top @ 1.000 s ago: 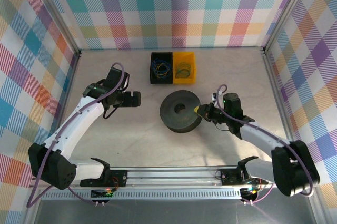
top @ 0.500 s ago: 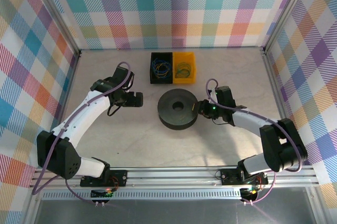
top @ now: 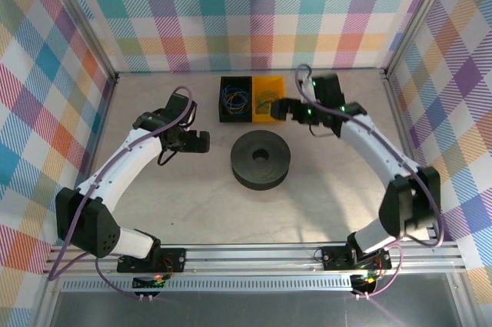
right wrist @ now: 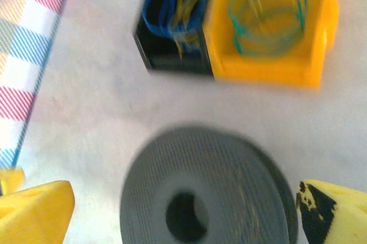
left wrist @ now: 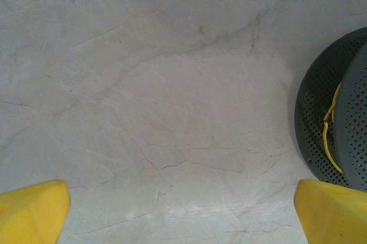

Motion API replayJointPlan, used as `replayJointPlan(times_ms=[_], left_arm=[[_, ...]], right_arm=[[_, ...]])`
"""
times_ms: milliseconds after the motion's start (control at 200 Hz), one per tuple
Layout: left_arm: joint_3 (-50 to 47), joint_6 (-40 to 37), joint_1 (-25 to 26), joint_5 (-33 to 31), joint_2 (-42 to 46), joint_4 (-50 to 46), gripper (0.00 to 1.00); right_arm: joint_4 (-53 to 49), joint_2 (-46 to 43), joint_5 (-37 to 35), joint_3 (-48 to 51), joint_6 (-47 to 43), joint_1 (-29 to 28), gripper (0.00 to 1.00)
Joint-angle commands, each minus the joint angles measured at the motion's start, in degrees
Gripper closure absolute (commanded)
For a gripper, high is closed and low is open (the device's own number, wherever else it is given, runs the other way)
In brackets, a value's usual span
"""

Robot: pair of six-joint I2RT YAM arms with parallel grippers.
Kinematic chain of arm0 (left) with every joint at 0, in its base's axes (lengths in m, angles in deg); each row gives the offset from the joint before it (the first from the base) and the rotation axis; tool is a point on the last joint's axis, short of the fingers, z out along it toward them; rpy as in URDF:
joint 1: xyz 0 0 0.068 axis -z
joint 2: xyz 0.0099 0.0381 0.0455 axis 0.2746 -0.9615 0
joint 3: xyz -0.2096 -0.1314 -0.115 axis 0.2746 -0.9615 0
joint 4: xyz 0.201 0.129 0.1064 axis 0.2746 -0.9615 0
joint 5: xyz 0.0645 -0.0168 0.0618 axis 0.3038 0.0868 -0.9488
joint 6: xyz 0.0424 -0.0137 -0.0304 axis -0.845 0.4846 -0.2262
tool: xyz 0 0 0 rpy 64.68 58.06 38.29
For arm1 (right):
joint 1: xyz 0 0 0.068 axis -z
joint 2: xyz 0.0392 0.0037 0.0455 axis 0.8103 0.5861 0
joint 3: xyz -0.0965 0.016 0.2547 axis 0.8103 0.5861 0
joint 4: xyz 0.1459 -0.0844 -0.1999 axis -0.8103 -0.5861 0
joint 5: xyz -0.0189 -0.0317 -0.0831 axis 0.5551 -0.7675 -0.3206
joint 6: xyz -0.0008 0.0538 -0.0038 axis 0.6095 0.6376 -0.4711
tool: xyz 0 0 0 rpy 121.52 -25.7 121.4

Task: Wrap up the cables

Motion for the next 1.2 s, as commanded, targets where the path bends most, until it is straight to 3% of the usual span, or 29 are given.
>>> replayJointPlan(times_ms=[0, 240, 470, 685, 1195], left_arm=[[1.8, -0.7, 0.5, 0.9, -0.4, -2.8, 0.0], [2.2, -0.6, 0.5, 1.2, -1.0, -3.3, 0.0], [2.3, -1.1, 0.5, 1.1, -1.7, -3.8, 0.0], [2.4, -1.4, 0.5, 0.8, -2.6, -3.7, 0.0], [2.4, -2.2, 0.5, 1.1, -2.9, -3.1, 0.0]], right_arm=[[-4.6, 11.7, -1.5, -11.0, -5.1, -0.3, 0.01], [-8.5, 34.0, -2.6, -39.5, -7.2, -0.3, 0.01], [-12.5, 45.5, -4.2, -54.1, -7.7, -0.1, 0.02], [-11.5, 49.1, -1.2, -55.6, -5.5, -0.1, 0.1], [-9.7, 52.2, 2.3, -54.9, -3.8, -0.7, 0.15]])
